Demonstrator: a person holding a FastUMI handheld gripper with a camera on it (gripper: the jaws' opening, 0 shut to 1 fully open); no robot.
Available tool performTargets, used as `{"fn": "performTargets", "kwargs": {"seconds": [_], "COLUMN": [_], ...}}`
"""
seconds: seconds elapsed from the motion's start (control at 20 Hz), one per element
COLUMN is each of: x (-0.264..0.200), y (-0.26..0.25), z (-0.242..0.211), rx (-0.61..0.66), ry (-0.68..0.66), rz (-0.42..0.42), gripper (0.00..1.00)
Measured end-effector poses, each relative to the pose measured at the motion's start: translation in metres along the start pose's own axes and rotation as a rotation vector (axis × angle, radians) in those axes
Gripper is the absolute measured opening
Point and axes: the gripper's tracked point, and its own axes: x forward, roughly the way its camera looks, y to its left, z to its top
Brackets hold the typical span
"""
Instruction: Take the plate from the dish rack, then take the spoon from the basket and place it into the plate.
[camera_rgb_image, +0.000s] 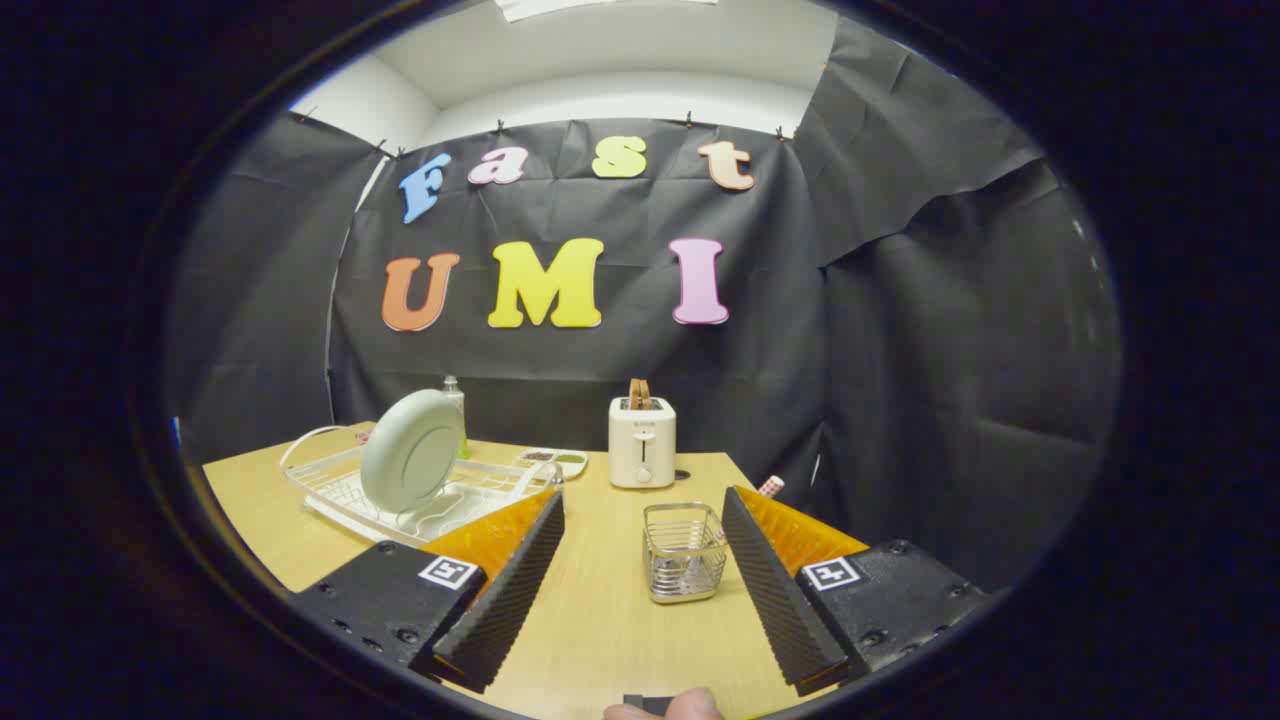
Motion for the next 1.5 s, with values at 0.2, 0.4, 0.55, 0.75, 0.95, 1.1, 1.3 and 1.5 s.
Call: {"fn": "performTargets", "kwargs": {"seconds": [0.2,0.4,0.55,0.75,0.95,1.1,1.3,1.5], "x": [-0.006,-0.016,-0.022,-0.026,-0.026,-0.023,-0.018,-0.008], "y": [0.004,0.005,0.006,0.013,0.025,0.033,0.052,0.07], "z": [0.006,0.01,0.017,0.015,0.014,0.013,0.017,0.041], "rx": [-0.006,0.03,0.056,0.044,0.037,0.03,0.026,0.033], "ry": [-0.009,-0.017,-0.041,-0.051,-0.047,-0.032,-0.016,-0.009], "rz": [-0.012,-0.027,-0.046,-0.059,-0.044,-0.031,-0.005,0.024], "gripper": [1.0,1.0,1.0,1.0,1.0,1.0,1.0,1.0]}}
